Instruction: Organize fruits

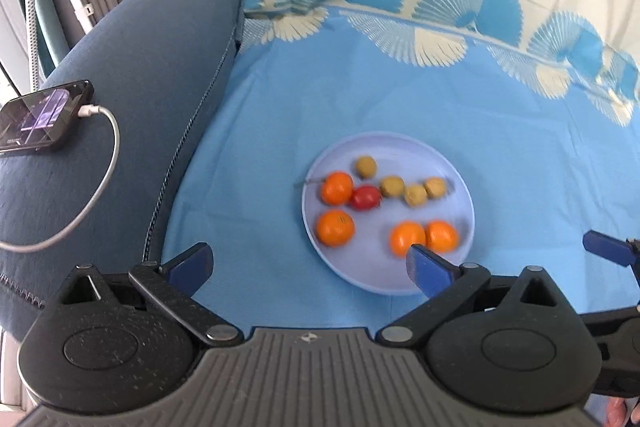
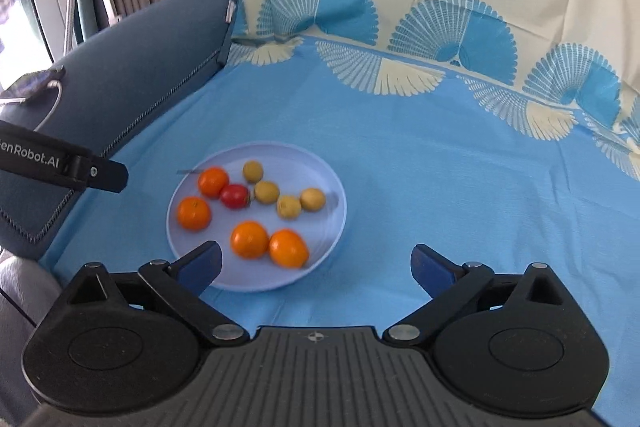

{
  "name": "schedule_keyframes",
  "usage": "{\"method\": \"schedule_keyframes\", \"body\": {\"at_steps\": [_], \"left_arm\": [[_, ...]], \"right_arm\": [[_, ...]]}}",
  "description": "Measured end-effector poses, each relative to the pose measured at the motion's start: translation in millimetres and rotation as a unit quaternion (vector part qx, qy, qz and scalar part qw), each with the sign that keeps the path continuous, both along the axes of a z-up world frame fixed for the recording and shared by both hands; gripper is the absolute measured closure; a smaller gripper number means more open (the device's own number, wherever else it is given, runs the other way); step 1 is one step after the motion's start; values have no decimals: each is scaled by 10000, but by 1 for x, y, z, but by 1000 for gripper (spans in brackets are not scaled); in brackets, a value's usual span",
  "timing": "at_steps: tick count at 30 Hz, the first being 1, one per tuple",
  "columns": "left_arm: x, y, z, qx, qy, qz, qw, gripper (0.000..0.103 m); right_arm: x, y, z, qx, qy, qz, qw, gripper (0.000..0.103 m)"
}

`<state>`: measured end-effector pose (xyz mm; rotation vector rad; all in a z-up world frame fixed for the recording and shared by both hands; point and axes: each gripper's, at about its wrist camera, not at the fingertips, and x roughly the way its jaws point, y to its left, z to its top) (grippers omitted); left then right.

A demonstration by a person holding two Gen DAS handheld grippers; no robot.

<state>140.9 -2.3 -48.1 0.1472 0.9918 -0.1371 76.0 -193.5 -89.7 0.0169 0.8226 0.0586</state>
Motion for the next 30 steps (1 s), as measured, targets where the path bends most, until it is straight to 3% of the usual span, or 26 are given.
{"method": "schedule_keyframes", "body": {"at_steps": [13,30], "left_arm": [[-37,-8,5,226,-33,-107,9997,0],[-55,-6,18,277,-193,-117,9994,0]], "right_arm": [[-39,6,18,-67,-82,-176,9998,1],[-61,11,31,-91,-234,-227,9994,1]]}}
